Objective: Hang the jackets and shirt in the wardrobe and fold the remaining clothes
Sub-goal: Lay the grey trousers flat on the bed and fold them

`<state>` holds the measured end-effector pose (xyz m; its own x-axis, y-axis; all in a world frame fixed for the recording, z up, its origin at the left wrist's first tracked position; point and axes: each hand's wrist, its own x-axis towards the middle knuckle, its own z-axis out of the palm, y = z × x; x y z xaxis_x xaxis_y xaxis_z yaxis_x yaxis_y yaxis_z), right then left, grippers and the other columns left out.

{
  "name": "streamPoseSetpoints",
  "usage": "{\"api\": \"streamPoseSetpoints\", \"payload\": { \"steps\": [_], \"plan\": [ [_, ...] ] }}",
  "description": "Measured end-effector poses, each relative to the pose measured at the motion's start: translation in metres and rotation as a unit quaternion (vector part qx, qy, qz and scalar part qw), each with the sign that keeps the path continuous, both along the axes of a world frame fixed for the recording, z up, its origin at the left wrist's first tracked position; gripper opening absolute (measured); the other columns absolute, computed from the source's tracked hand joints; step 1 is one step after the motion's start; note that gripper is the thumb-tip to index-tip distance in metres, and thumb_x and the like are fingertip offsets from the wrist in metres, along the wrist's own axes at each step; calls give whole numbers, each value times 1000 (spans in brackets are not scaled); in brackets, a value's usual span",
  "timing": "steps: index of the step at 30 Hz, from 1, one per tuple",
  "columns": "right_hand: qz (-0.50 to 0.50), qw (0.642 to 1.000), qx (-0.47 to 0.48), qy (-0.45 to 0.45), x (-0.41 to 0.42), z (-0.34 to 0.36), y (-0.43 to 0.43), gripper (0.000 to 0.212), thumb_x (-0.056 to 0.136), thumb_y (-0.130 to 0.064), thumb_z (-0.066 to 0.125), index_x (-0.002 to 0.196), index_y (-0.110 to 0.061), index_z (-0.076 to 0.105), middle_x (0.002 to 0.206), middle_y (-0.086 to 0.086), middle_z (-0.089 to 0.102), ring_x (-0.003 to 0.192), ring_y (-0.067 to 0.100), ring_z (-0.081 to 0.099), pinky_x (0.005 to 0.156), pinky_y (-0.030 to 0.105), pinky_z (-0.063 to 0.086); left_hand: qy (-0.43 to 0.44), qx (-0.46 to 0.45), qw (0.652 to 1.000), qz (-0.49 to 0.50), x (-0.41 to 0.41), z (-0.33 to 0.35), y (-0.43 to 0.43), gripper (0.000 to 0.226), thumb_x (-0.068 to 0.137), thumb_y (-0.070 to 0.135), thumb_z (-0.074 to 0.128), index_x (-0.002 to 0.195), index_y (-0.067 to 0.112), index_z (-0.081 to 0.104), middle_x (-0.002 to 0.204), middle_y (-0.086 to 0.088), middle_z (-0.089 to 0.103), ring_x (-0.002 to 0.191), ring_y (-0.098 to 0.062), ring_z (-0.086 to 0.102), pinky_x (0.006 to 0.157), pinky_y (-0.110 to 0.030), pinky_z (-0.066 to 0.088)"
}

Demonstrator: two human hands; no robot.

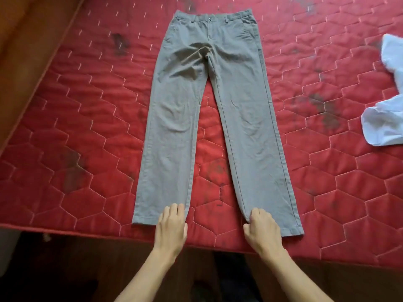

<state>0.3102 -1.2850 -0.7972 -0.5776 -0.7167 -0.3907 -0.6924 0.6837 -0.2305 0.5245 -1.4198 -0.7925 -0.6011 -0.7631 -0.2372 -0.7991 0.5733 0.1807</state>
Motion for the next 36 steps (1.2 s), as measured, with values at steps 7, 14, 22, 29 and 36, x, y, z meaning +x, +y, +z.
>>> {"api": "streamPoseSetpoints", "payload": {
  "steps": [7,14,22,29,36],
  "plan": [
    [-5,994,84,-63,42,13,50,14,88,-25,51,90,-18,38,104,3,58,99,22,57,71,29,35,-62,66,994,-52,35,5,71,50,39,16,88,82,21,62,70,4,56,60,-17,57,50,-28,50],
    [-21,994,30,-99,53,-5,89,23,90,-31,58,107,-16,54,109,4,52,103,26,54,84,35,45,-96,111,989,-28,48,-2,93,39,55,19,81,87,17,60,79,-2,56,69,-24,61,55,-34,51],
    [-289,954,-77,20,5,-14,112,58,84,-28,73,131,-2,49,135,25,44,123,44,43,100,55,39,-27,153,987,37,39,-1,95,42,89,21,50,131,20,49,116,0,50,107,-20,55,85,-33,51],
    [-346,924,-59,-152,-45,-8,110,55,80,-45,76,120,-13,56,100,8,66,99,32,62,84,44,51,45,250,964,75,-2,-3,98,32,94,22,52,125,27,55,110,9,62,99,-9,61,87,-29,51],
    [-247,919,-139,-273,-13,37,79,70,80,-2,59,142,-30,46,98,0,70,88,15,67,72,30,53,206,323,911,155,-65,19,116,22,97,30,57,118,28,64,109,10,66,97,0,62,87,-22,53]
  ]
}}
